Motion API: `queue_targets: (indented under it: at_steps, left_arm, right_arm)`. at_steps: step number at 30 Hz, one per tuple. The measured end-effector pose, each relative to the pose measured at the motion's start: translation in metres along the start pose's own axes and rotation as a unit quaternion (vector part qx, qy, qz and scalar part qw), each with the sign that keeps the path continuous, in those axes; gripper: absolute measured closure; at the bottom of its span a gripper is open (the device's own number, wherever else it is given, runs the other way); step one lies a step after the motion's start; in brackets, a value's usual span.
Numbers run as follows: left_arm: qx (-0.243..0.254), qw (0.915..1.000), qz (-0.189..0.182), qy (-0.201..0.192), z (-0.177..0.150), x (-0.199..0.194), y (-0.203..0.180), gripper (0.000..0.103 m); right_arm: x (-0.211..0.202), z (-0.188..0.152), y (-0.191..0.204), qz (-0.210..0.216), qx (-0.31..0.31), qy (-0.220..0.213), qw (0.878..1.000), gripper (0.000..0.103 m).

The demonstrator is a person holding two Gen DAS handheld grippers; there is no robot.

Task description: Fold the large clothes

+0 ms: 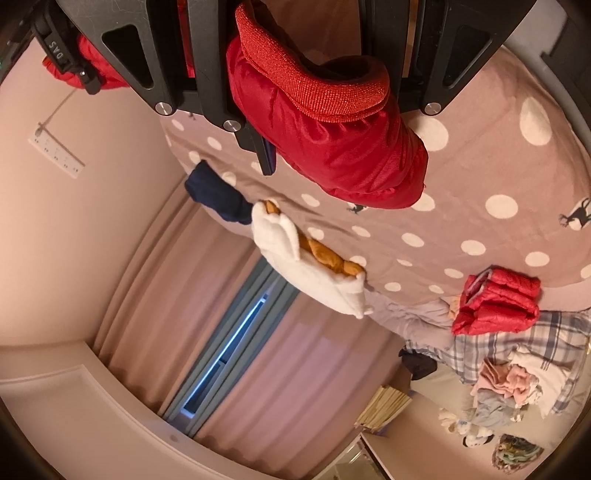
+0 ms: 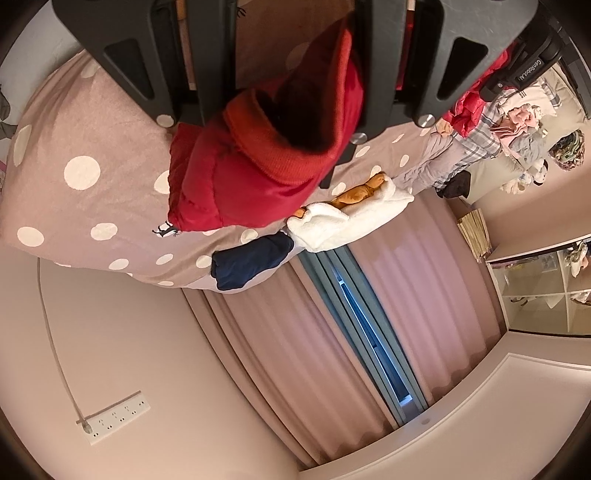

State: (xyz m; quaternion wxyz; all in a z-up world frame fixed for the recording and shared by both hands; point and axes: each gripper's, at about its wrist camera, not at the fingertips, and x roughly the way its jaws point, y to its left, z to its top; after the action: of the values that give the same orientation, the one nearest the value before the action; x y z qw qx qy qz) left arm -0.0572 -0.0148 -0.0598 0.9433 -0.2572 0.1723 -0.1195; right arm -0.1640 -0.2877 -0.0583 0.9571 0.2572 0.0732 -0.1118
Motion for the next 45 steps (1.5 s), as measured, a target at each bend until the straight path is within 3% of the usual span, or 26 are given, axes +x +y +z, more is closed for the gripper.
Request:
queue_targets:
  at_steps: [20, 45]
  left_arm:
    - [0.009, 0.9999, 0.009, 0.004, 0.000, 0.020, -0.002, 0.079]
    - [0.016, 0.9997, 0.019, -0.007, 0.026, 0.095, -0.016, 0.079]
  right_arm:
    - [0.020, -0.001, 0.001, -0.016, 0.002, 0.013, 1.000, 0.079]
    - [0.096, 0.020, 0.018, -0.030, -0.021, 0.011, 0.999, 0.077]
